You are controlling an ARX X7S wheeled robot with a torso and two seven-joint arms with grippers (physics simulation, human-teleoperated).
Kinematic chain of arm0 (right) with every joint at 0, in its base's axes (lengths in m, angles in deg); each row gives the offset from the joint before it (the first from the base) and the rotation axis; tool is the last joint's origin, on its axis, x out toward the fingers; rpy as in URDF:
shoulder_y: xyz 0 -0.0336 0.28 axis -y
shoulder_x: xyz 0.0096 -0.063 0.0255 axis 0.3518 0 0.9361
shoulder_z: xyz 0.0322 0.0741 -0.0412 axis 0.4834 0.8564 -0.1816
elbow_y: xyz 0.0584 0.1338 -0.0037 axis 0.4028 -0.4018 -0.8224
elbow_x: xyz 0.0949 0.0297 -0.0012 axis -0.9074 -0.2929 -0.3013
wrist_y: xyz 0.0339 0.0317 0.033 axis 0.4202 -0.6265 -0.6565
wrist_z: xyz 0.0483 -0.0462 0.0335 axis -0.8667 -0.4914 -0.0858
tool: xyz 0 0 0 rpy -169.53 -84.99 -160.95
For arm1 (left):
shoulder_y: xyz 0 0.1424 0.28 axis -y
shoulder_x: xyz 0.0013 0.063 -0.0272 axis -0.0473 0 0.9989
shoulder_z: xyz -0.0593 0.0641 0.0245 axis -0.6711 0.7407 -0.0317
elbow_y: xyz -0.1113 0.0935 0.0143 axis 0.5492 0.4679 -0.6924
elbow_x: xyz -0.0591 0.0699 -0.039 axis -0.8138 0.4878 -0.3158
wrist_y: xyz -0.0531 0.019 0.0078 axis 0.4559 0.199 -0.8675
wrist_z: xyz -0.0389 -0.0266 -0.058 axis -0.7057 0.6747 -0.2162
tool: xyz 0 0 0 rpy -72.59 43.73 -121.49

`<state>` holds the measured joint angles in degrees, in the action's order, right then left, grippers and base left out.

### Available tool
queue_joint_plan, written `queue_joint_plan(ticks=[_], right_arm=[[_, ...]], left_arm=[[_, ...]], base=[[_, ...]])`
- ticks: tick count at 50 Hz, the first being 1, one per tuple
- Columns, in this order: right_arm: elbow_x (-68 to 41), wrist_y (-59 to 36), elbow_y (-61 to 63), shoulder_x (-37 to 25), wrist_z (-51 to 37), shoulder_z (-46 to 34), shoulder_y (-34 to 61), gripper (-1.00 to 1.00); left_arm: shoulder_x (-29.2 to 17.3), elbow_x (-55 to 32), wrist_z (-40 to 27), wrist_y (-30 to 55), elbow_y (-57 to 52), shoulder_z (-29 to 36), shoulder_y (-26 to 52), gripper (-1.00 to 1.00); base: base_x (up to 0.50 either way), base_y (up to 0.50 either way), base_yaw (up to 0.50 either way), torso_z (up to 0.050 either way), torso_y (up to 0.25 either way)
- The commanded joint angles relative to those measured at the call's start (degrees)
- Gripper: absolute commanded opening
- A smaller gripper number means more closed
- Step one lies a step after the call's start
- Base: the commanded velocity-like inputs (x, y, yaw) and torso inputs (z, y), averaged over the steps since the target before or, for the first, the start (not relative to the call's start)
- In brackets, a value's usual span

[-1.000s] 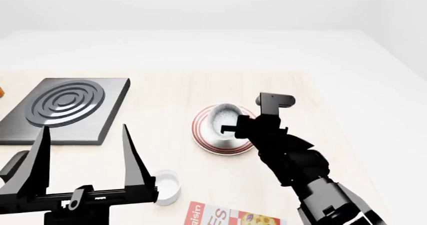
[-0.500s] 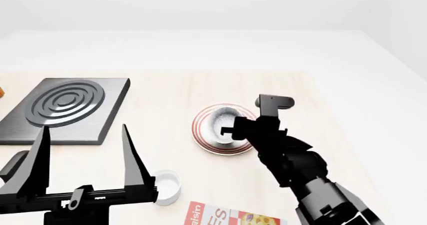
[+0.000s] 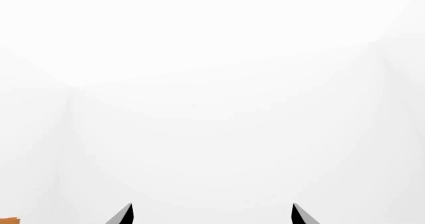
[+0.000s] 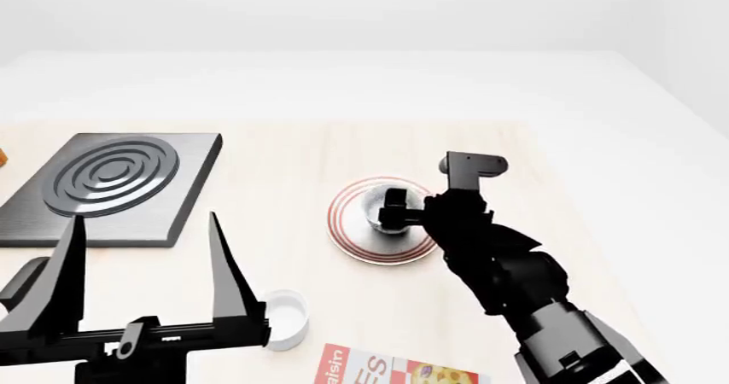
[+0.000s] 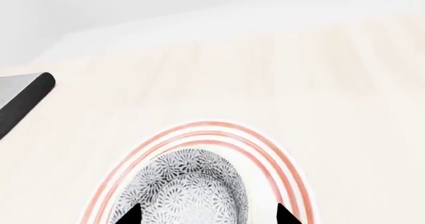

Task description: Pick the akita bowl between the plate and the ramekin and place it on the plate.

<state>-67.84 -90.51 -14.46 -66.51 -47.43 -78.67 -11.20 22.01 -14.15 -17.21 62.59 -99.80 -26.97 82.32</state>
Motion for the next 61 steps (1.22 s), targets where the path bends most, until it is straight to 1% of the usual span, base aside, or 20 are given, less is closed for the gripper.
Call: queue_joint_plan(ticks=[1,2,3,4,7,8,13,16,22,31,33,36,39,46,50,52,53,55,57,61], right_arm=[[0.11,-3.32,9.09,-2.04,-2.01,1.59,-1.90,1.00],[0.10,-3.32,9.12,-2.05,-2.03,1.59,-1.91,1.00],[-1.79,-6.45,17.71,-6.14,-5.54,2.03,-3.96,1.00],[-2.63,-7.61,24.50,-7.93,-7.53,2.42,-5.05,1.00],[-4.89,-10.96,38.87,-14.19,-12.33,2.93,-8.53,1.00],[-4.99,-11.04,39.13,-14.29,-12.46,2.96,-8.61,1.00],[-8.58,-13.50,53.11,-22.50,-17.83,5.54,-12.74,1.00],[-11.11,-14.15,60.09,-26.75,-20.44,7.53,-15.26,1.00],[-14.06,-13.30,68.79,-32.50,-23.95,10.71,-20.14,1.00],[-13.79,-8.41,80.67,-40.67,-27.33,15.29,-28.47,1.00],[-13.35,-3.95,84.45,-42.68,-29.03,18.62,-33.06,1.00],[-14.14,1.03,87.23,-43.65,-30.88,22.71,-37.87,1.00],[-6.55,8.63,90.69,-44.44,-30.52,26.57,-44.54,1.00],[9.08,21.68,90.09,-39.66,-29.97,30.79,-52.28,1.00],[13.03,26.76,90.56,-38.37,-30.95,34.14,-55.31,1.00],[21.55,33.80,89.48,-36.28,-30.77,37.58,-57.66,1.00],[23.92,34.86,88.13,-35.35,-32.27,39.45,-58.45,1.00],[20.50,39.97,87.11,-33.98,-31.48,42.46,-59.34,1.00],[21.82,44.55,87.46,-33.26,-31.74,46.95,-59.60,1.00],[22.30,47.40,87.33,-32.02,-34.19,53.41,-60.48,1.00]], left_arm=[[1.10,0.17,1.63,0.24,-0.62,-1.69,-0.01,1.00],[1.09,0.16,1.62,0.25,-0.62,-1.68,0.00,1.00],[1.07,0.11,1.57,0.26,-0.68,-1.77,0.01,1.00],[1.08,0.08,1.53,0.09,-0.51,-1.74,0.01,1.00],[1.12,0.32,1.50,-0.23,-0.24,-1.47,-0.04,1.00],[1.11,0.32,1.49,-0.23,-0.24,-1.46,-0.04,1.00],[1.11,0.40,1.47,-0.34,-0.19,-1.25,-0.08,1.00],[1.06,0.39,1.47,-0.27,-0.31,-1.22,-0.07,1.00],[0.98,0.57,1.37,-0.18,-0.43,-1.19,-0.13,1.00],[0.66,0.41,1.15,0.79,-1.35,-1.85,-0.10,1.00],[0.50,0.14,1.01,1.11,-1.56,-2.34,0.01,1.00],[0.34,-0.15,0.84,1.55,-1.66,-2.89,0.20,1.00],[0.03,-0.56,0.53,2.36,-1.89,-3.95,0.40,1.00],[-1.32,-0.04,-0.48,5.89,-3.45,-7.79,1.31,1.00],[-2.18,0.04,-1.31,7.27,-4.19,-10.45,1.45,1.00],[-3.00,0.57,-2.22,7.54,-3.43,-12.77,1.45,1.00],[-3.40,-0.05,-2.83,7.28,-2.43,-14.42,1.40,1.00],[-4.12,-0.43,-3.89,7.31,-1.89,-17.28,1.07,1.00],[-5.10,-0.78,-5.15,8.17,-1.71,-21.29,0.53,1.00],[-6.46,-1.16,-7.04,9.93,-2.89,-28.37,-1.59,1.00]], base=[[0.00,0.00,0.00,0.000,0.000],[0.00,0.00,0.00,0.000,0.000],[0.00,0.00,0.00,0.000,0.000],[0.00,0.00,0.00,0.000,0.000],[0.00,0.00,0.00,0.000,0.000],[0.00,0.00,0.00,0.000,0.000],[0.00,0.00,0.00,0.000,0.000],[0.00,0.00,0.00,0.000,0.000],[0.00,0.00,0.00,0.000,0.000],[0.00,0.00,0.00,0.000,0.000],[0.00,0.00,0.00,0.000,0.000],[0.00,0.00,0.00,0.000,0.000],[0.00,0.00,0.00,0.000,0.000],[0.00,0.00,0.00,0.000,0.000],[0.00,0.00,0.00,0.000,0.000],[0.00,0.00,0.00,0.000,0.000],[0.00,0.00,0.00,0.000,0.000],[0.00,0.00,0.00,0.000,0.000],[0.00,0.00,0.00,0.000,0.000],[0.00,0.00,0.00,0.000,0.000]])
